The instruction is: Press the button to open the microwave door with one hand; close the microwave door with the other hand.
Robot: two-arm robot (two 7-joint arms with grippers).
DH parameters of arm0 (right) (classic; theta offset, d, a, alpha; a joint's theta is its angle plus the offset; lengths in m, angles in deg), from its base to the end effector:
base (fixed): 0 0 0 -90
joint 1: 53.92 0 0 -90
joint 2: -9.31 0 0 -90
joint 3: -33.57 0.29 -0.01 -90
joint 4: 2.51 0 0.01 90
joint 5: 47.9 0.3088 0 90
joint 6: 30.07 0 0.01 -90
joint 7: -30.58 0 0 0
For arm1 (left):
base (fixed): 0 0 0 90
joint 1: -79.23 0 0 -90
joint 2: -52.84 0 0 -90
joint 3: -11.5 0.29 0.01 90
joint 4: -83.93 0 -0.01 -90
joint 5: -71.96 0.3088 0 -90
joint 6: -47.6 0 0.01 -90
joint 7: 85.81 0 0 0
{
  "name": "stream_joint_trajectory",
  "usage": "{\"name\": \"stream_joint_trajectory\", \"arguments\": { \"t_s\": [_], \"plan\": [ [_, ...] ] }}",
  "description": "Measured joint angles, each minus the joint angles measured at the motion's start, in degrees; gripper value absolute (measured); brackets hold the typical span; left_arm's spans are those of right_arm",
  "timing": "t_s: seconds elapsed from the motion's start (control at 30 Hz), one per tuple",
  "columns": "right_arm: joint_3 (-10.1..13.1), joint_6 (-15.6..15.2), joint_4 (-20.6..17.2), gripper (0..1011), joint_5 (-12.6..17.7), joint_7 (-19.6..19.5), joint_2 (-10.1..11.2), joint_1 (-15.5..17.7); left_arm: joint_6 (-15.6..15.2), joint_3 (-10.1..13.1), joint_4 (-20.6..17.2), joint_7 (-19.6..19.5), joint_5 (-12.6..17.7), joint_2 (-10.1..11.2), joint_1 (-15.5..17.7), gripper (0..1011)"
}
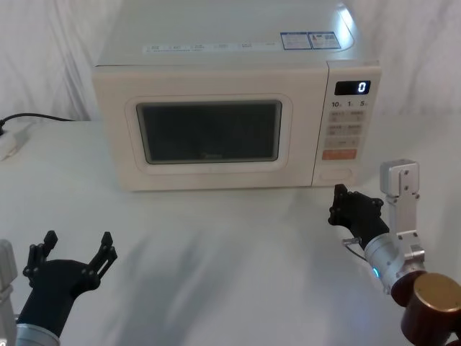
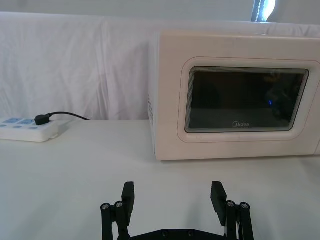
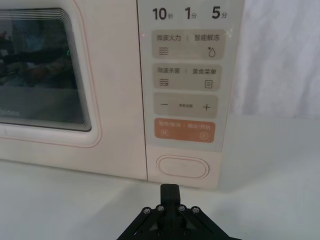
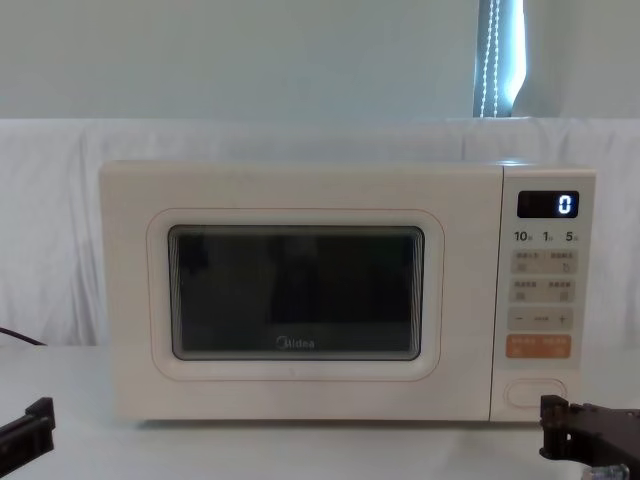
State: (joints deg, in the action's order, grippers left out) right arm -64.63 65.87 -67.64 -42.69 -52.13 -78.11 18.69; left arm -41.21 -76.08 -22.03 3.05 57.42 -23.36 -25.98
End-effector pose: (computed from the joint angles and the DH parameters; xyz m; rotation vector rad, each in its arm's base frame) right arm 0.4086 0.0225 -0.3264 -0.0227 0.0304 -1.3324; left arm 0.2530 0.0375 -0.2852 -0.0382 0.0140 1.4459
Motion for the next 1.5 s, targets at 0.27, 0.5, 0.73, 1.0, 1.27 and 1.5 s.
{"name": "stream_joint_trajectory", "arguments": {
  "t_s": [0.27, 0.5, 0.73, 1.0, 1.27, 1.5],
  "plan": [
    [0.23, 0.66, 3.55, 0, -0.23, 0.08, -0.28, -2.44, 0.00, 0.00, 0.00, 0.00, 0.00, 0.00, 0.00, 1001],
    [0.46, 1.37, 6.61, 0, -0.46, 0.14, -0.53, -4.40, 0.00, 0.00, 0.00, 0.00, 0.00, 0.00, 0.00, 1001],
    [0.86, 2.48, 10.22, 0, -0.52, 0.28, -0.81, -6.48, 0.00, 0.00, 0.00, 0.00, 0.00, 0.00, 0.00, 1001],
    [1.34, 3.91, 14.02, 0, -0.58, 0.32, -0.97, -8.80, 0.00, 0.00, 0.00, 0.00, 0.00, 0.00, 0.00, 1001],
    [1.56, 4.60, 16.79, 0, -1.01, 0.42, -1.07, -10.73, 0.00, 0.00, 0.00, 0.00, 0.00, 0.00, 0.00, 1001],
    [1.76, 5.05, 18.60, 0, -1.41, 0.43, -1.19, -12.13, 0.00, 0.00, 0.00, 0.00, 0.00, 0.00, 0.00, 1001]
  ]
}}
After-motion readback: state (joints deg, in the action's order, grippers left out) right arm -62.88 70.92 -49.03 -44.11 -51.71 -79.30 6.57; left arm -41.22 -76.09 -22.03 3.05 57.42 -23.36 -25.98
